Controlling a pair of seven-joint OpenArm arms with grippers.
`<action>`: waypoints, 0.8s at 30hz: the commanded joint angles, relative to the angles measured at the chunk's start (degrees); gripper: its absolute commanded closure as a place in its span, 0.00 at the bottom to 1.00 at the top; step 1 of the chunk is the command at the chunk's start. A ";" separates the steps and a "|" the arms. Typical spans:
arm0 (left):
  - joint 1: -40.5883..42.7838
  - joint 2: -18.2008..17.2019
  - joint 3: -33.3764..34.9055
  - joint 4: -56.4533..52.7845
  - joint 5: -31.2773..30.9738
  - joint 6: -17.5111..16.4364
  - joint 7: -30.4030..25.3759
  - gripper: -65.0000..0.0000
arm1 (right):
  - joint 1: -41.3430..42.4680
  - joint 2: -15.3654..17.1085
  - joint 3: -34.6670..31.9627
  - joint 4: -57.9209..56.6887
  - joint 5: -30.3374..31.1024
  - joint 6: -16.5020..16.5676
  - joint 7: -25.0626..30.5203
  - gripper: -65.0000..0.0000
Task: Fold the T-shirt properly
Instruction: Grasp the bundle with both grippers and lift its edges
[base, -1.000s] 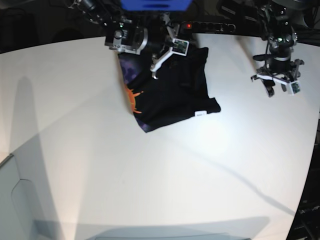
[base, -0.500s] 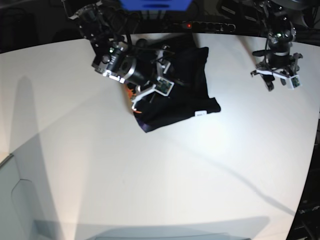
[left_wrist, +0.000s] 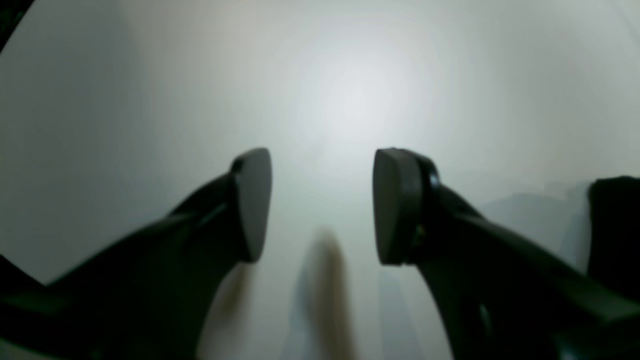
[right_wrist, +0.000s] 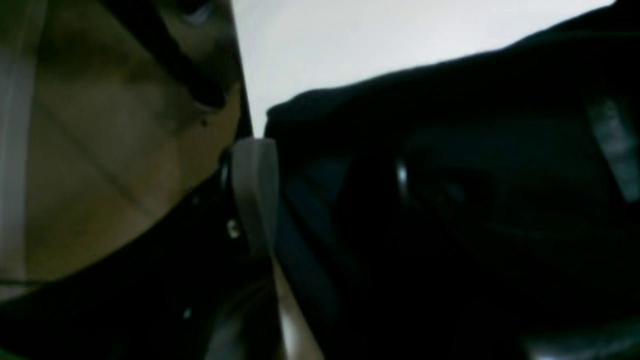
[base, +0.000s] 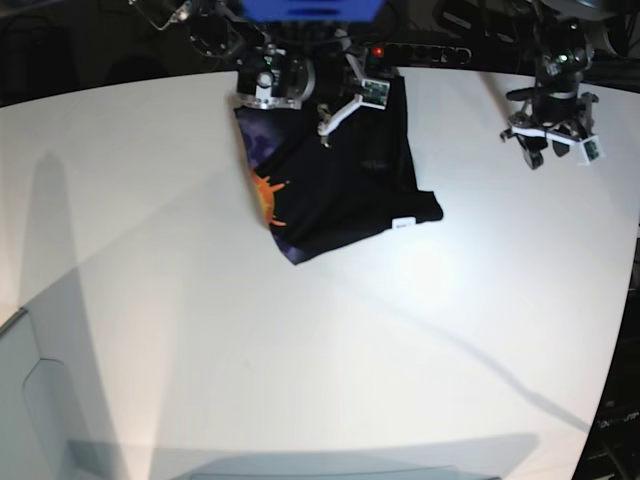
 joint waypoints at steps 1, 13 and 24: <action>-0.09 -0.66 -0.39 1.46 -0.31 -0.17 -1.48 0.51 | 0.86 0.24 -0.70 1.06 0.91 0.80 1.14 0.55; -0.80 1.80 0.84 7.27 -2.95 -0.17 -1.48 0.51 | 2.27 1.12 4.05 11.96 1.27 0.80 1.14 0.55; -3.26 2.42 14.38 7.18 -11.74 0.45 -1.83 0.51 | 2.36 -4.51 28.93 13.01 1.35 0.80 1.14 0.55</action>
